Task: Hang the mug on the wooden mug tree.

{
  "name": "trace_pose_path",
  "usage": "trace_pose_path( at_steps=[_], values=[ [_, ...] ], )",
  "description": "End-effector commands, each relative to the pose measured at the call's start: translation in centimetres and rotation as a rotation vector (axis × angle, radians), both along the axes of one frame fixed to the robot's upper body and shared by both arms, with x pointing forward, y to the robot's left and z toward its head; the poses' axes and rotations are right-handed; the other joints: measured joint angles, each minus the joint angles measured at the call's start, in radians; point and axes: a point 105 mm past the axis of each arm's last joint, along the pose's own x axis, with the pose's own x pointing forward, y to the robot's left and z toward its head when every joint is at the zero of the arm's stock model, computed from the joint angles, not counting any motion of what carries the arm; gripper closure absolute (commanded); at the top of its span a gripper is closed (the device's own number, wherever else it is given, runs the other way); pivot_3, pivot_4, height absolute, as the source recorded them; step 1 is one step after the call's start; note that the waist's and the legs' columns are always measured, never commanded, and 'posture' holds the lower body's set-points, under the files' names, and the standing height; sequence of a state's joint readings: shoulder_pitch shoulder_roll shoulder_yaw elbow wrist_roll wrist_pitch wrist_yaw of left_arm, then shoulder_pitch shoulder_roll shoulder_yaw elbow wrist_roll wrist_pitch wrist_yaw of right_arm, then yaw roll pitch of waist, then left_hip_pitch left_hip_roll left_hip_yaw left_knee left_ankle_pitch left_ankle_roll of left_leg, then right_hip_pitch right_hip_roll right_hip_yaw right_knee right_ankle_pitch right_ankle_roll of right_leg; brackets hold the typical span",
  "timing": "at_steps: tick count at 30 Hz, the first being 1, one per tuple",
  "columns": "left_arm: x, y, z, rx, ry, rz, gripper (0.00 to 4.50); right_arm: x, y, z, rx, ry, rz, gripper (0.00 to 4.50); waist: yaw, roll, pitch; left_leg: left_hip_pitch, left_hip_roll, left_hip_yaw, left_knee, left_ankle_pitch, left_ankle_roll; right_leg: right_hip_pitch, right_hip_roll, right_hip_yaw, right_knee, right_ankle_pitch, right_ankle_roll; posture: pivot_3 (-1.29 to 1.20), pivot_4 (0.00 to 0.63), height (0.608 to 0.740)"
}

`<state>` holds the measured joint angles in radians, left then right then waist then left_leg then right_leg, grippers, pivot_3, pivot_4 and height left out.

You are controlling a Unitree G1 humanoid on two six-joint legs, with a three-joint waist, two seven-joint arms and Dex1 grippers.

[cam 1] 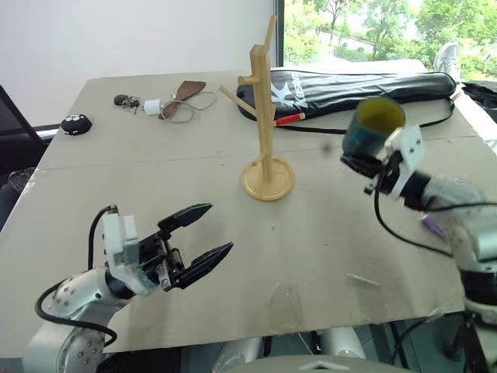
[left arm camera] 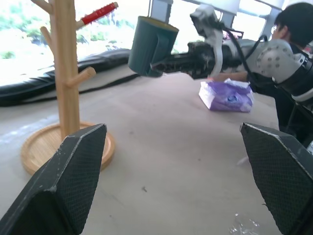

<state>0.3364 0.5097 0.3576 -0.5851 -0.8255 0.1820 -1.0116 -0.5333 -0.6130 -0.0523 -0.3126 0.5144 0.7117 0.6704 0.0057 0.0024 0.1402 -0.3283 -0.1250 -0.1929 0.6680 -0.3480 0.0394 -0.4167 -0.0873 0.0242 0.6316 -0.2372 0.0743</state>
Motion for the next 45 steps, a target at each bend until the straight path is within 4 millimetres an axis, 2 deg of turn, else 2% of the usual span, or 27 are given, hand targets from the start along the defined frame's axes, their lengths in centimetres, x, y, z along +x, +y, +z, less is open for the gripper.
trace_pose_path(
  at_steps=[1, 6, 21, 30, 35, 40, 41, 45],
  values=[
    [-0.5, 1.1, 0.9, -0.033, -0.088, 0.016, 0.00, -0.8, 1.9, 2.2, -0.038, 0.009, 0.066, 4.44, 0.007, -0.001, 0.000, -0.001, 0.000, 0.000, 0.000, 0.000, 0.000, 0.000, 0.000, 0.000, -0.001, 0.000, 0.000, 0.00, 0.150, 0.740],
    [-0.7, 1.9, 1.2, -0.050, -0.065, 0.016, 0.00, -1.4, 3.7, 3.3, -0.089, 0.030, 0.127, 4.44, 0.009, -0.001, 0.000, -0.004, 0.000, -0.003, 0.000, 0.000, 0.000, 0.000, -0.001, -0.004, -0.005, 0.000, 0.000, 0.00, 0.150, 0.740],
    [-0.9, 2.1, 1.2, -0.065, -0.045, 0.030, 0.00, -1.4, 6.5, 4.8, -0.148, 0.026, 0.165, 4.44, 0.005, -0.001, 0.000, -0.004, 0.000, -0.002, 0.000, 0.000, 0.001, -0.002, -0.001, -0.004, -0.005, 0.000, 0.000, 0.00, 0.150, 0.740],
    [-1.2, 3.3, 0.6, -0.071, -0.046, 0.062, 0.00, -0.6, 8.5, 3.7, -0.213, 0.044, 0.190, 4.44, -0.002, -0.001, 0.000, -0.004, 0.000, -0.002, -0.001, 0.000, 0.001, -0.003, -0.001, -0.004, -0.005, 0.000, 0.000, 0.00, 0.150, 0.740],
    [-1.5, 3.2, 0.4, -0.074, -0.046, 0.060, 0.00, -0.1, 8.7, 2.8, -0.242, 0.047, 0.194, 4.44, -0.008, -0.001, 0.000, -0.005, 0.000, -0.002, 0.000, 0.000, 0.001, -0.003, -0.001, -0.004, -0.005, 0.000, 0.000, 0.00, 0.150, 0.740],
    [-1.5, 3.2, 0.3, -0.078, -0.040, 0.063, 0.00, -0.3, 8.0, 3.4, -0.224, 0.015, 0.173, 2.08, -0.017, -0.001, 0.000, -0.005, 0.000, -0.002, 0.000, 0.000, 0.001, -0.003, -0.001, -0.004, -0.004, 0.000, 0.000, 0.00, 0.150, 0.740],
    [-1.5, 3.2, 0.3, -0.077, -0.038, 0.064, 0.00, -0.6, 7.7, 3.7, -0.212, 0.003, 0.176, 1.86, -0.016, -0.001, 0.000, -0.005, 0.000, -0.002, 0.000, 0.000, 0.001, -0.003, -0.001, -0.004, -0.004, 0.000, 0.000, 0.00, 0.150, 0.740],
    [-0.9, 2.5, 0.2, -0.079, -0.013, 0.068, 0.00, -2.1, 6.3, 4.6, -0.152, -0.038, 0.177, 1.86, -0.014, -0.001, -0.001, -0.006, 0.000, -0.002, 0.000, 0.000, 0.001, -0.003, -0.001, -0.004, -0.005, 0.000, 0.000, 0.00, 0.150, 0.740]
  ],
)
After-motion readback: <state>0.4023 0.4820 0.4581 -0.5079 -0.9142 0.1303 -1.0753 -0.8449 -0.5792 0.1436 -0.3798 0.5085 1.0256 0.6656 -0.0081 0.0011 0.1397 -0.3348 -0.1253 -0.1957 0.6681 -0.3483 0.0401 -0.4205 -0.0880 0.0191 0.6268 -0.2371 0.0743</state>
